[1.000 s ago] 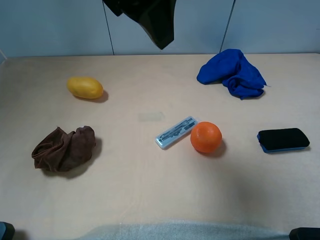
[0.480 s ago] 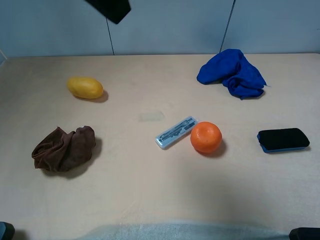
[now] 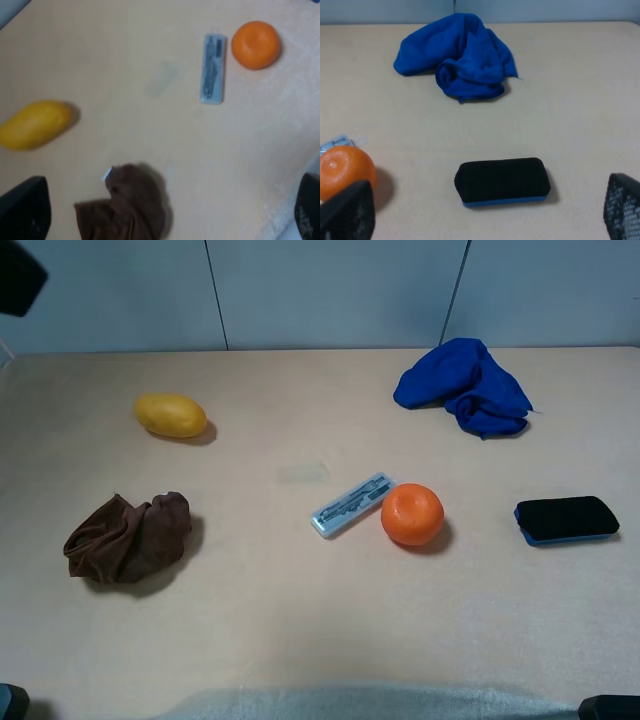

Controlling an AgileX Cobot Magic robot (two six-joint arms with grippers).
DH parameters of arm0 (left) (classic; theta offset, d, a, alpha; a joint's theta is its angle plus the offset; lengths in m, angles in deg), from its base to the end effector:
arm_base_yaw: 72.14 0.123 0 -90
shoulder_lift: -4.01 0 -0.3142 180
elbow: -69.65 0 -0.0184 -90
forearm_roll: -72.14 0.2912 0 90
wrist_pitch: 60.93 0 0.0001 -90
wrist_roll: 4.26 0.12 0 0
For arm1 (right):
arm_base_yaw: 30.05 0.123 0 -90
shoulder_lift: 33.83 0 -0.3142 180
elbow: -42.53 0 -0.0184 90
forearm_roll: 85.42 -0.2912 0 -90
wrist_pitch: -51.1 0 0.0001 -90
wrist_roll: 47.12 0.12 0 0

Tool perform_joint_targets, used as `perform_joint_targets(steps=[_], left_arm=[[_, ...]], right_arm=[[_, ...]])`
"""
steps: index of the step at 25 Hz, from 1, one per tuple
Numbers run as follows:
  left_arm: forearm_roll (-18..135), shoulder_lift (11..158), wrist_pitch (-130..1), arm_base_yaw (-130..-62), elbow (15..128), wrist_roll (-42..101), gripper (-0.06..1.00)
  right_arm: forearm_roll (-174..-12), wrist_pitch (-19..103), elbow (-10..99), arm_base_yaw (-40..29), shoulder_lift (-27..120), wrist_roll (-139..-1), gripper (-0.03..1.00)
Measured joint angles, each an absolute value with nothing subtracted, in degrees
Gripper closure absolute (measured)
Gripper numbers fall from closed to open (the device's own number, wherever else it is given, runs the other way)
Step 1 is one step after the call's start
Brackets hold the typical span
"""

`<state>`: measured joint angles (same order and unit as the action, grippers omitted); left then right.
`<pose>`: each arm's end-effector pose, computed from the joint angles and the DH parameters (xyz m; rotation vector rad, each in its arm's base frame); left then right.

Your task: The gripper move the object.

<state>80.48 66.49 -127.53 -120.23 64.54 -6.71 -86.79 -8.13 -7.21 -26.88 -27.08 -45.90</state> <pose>0.1472 -0.1401 0.4470 0.9105 2.1596 -0.2550 0.0285 0.0040 0.2839 -0.0351 2.0200 0.0771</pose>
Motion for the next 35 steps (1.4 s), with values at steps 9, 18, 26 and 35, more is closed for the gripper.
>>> perform_joint_targets(steps=[9,18,26,35], left_arm=[[76.9,51.3,-127.5,-107.6,49.6,-9.2,-0.05],[75.4,34.3,-127.0,-87.8,35.2,-6.6,-0.05],[75.3,22.3,-123.2,-76.1,25.7,-3.2,-0.05],[73.5,14.0,-122.0,-74.2,19.6,-2.6,-0.05]], right_arm=[[-86.8,-8.1,-7.2,-26.9,-27.1,-45.9,0.27],[-86.8,-8.1,-7.2,-26.9,-27.1,-45.9,0.27],[-86.8,-8.1,-7.2,-26.9,-27.1,-45.9,0.27],[-86.8,-8.1,-7.2,-26.9,-27.1,-45.9,0.27]])
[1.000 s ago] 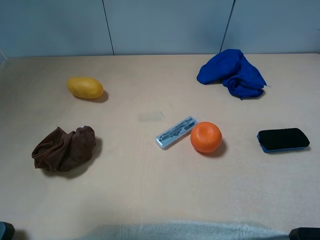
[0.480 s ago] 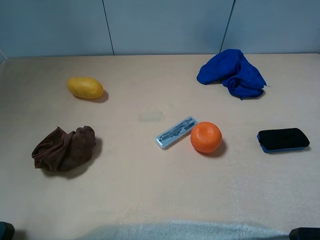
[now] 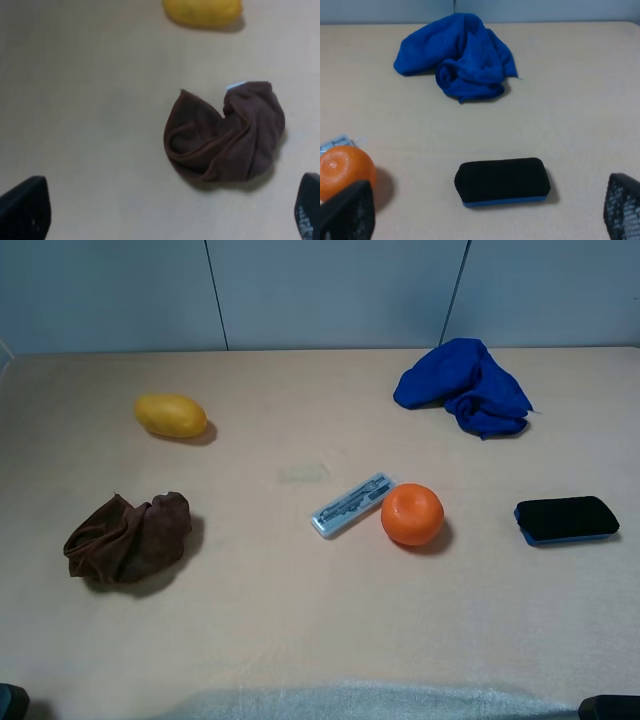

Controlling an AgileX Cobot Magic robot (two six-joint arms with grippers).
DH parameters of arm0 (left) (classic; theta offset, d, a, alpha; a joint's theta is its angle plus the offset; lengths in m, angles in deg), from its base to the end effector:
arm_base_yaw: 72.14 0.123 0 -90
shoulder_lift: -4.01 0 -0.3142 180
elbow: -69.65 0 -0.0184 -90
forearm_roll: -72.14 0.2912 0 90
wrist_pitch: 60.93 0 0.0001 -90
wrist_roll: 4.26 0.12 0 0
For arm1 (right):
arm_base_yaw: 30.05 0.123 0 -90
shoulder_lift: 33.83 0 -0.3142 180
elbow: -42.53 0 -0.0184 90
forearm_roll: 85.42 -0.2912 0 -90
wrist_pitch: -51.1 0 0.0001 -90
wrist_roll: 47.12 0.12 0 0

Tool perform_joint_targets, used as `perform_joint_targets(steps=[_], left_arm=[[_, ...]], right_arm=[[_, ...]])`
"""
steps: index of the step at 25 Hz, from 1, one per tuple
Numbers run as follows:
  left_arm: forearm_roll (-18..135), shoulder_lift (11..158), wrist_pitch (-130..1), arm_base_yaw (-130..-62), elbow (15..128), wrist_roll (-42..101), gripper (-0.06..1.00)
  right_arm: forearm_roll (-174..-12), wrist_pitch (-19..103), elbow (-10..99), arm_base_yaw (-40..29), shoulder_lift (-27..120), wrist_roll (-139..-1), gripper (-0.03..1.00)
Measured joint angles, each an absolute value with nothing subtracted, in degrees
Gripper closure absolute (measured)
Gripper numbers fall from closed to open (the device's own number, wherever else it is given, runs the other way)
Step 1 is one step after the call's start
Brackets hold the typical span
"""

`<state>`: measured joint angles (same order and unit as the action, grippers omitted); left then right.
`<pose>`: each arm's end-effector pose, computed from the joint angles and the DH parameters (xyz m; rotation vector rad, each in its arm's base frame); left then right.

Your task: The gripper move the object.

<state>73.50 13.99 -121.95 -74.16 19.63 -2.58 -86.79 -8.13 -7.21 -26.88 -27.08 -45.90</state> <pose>0.0364 0.0012 0.2771 0.0679 2.1110 0.0253 0.0285 0.0040 0.2839 -0.0351 2.0200 0.0771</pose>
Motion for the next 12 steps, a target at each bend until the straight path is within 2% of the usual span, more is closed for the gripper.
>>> perform_joint_targets(steps=[12], left_arm=[[73.4,10.8,-121.9,-74.2,19.6,-2.2,-0.05]], right_arm=[[-86.8,-8.1,-7.2,-26.9,-27.1,-45.9,0.27]])
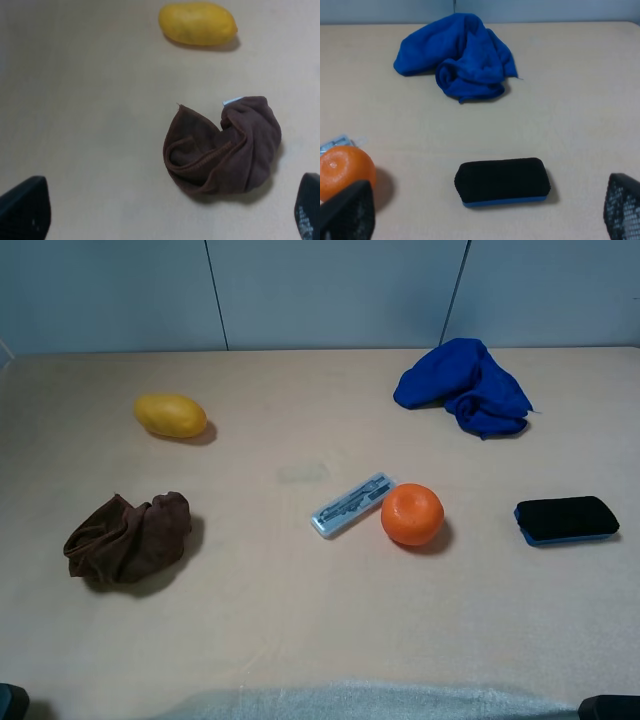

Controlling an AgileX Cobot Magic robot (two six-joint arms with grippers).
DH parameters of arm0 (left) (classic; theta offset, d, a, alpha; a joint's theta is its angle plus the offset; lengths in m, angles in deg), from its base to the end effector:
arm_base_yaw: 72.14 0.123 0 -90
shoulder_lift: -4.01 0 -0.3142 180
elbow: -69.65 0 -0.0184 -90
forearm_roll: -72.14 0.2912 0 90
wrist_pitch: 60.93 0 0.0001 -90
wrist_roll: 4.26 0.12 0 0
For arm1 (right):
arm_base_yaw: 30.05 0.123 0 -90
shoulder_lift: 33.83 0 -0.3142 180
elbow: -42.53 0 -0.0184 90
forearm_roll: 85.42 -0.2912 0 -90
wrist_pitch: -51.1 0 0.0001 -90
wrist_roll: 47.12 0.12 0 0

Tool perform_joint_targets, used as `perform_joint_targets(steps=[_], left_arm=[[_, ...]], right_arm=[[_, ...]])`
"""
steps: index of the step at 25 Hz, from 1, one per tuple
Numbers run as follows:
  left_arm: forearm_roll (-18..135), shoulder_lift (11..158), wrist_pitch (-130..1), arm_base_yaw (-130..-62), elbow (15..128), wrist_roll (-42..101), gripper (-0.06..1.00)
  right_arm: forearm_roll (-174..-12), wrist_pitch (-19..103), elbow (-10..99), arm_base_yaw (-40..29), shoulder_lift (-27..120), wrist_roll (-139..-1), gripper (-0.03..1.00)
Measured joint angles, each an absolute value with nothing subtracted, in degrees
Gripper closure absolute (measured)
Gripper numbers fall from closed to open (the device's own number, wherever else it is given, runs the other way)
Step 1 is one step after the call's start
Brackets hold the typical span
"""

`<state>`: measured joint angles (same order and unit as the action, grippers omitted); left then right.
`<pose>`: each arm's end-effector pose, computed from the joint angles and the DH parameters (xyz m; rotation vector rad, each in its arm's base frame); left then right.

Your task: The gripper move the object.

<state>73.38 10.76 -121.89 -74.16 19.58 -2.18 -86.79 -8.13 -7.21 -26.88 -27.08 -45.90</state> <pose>0.0278 0.0013 0.2787 0.0726 2.0543 0.0266 0.0285 0.0040 0.2839 -0.0351 2.0200 0.0771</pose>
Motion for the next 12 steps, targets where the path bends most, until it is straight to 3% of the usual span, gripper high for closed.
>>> perform_joint_targets(steps=[12], left_arm=[[73.3,10.8,-121.9,-74.2,19.6,-2.2,-0.05]], right_arm=[[-86.8,-8.1,-7.2,-26.9,-27.1,-45.9,0.27]])
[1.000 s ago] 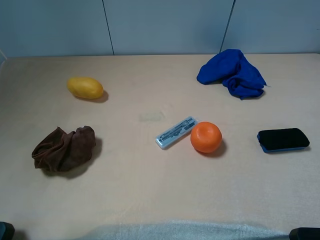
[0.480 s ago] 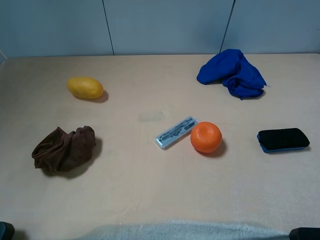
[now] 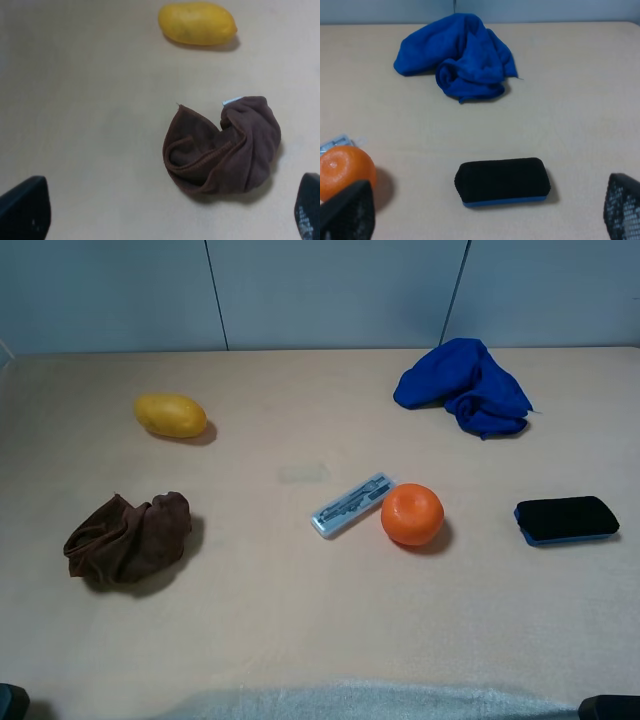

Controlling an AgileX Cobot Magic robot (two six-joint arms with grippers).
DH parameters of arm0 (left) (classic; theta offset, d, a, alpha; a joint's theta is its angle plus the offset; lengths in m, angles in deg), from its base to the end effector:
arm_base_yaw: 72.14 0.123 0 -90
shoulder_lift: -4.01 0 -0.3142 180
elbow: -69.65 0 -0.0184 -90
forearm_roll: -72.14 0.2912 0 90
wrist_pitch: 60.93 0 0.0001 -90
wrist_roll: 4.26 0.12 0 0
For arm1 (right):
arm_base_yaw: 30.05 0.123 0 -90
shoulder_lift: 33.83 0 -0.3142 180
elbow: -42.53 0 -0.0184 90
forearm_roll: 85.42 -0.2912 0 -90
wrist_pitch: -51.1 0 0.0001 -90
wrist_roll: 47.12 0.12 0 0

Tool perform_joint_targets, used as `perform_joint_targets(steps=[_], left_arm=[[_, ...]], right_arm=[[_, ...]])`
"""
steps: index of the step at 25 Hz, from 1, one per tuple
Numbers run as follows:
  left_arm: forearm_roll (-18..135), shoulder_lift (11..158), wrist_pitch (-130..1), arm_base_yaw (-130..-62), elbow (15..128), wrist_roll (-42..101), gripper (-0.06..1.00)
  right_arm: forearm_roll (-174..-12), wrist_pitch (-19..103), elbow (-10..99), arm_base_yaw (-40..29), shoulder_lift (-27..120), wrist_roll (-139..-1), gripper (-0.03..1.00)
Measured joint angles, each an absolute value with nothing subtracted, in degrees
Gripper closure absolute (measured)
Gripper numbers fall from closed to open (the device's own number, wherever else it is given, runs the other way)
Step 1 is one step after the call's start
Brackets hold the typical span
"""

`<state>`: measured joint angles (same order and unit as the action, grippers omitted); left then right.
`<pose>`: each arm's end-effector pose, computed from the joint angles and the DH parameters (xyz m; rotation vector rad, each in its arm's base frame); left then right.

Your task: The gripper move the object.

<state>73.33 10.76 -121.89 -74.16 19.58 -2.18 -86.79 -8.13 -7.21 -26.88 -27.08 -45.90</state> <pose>0.0278 0.0012 0.2787 0.0726 2.0543 0.0256 0.0285 0.0040 0.2839 -0.0351 2.0200 0.0771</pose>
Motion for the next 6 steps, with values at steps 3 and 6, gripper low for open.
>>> perform_joint_targets(steps=[3,6], left_arm=[[73.3,10.8,-121.9,-74.2,19.6,-2.2,-0.05],[73.3,10.8,-121.9,-74.2,19.6,-2.2,-0.05]], right_arm=[[-86.8,-8.1,-7.2,-26.9,-27.1,-45.9,0.27],[-86.8,-8.1,-7.2,-26.9,-27.1,-45.9,0.27]])
